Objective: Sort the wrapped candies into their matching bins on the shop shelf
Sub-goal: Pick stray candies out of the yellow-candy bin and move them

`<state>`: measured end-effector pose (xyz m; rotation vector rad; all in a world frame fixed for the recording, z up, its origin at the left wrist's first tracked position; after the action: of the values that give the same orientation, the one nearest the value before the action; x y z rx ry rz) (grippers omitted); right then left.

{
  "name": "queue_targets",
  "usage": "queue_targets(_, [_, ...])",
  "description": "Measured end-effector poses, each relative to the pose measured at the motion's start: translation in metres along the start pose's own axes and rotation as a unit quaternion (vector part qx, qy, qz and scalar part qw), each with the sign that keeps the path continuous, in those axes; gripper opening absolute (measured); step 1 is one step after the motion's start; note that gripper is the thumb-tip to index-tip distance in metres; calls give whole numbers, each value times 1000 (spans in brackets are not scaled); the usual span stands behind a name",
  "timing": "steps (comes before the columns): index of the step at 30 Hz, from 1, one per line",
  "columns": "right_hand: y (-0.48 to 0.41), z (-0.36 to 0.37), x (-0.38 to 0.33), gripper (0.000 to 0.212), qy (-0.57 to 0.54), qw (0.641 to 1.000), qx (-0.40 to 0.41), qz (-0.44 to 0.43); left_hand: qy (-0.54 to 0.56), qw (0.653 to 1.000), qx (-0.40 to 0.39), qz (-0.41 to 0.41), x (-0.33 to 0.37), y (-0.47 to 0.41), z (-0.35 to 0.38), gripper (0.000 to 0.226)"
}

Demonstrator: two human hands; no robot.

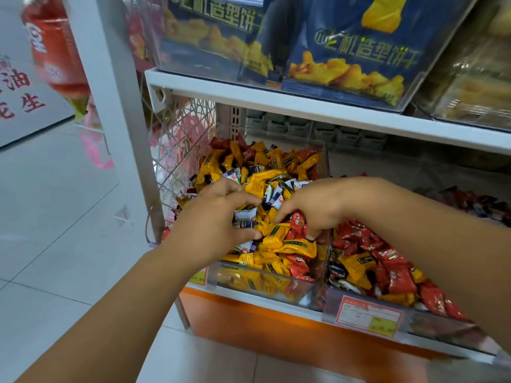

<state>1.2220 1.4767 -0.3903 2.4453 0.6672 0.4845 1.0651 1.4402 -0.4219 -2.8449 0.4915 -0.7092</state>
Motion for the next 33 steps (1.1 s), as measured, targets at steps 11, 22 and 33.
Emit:
queue_targets(11, [-1, 4, 1, 67, 3, 1000, -26, 11, -119, 992, -7, -34, 17, 7, 12, 76])
queue_targets(22, [-1, 0, -4, 22, -63, 996, 56, -34, -26, 1000, -12, -9, -2, 4, 4, 70])
queue_targets(33, [34, 0, 6, 21, -352, 892, 268, -91, -8, 1000, -4, -2, 0, 9, 1, 65])
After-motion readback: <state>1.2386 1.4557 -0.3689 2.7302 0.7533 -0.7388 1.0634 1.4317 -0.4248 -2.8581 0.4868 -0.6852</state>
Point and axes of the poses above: each hand's wrist, its own y-axis away from the middle knuckle, its own z-axis out of the palm, x = y × z, the point moved 5 cm from there along -y, towards the middle knuckle, and after that the axes turned 2 degrees about z, right-handed, at the moved point
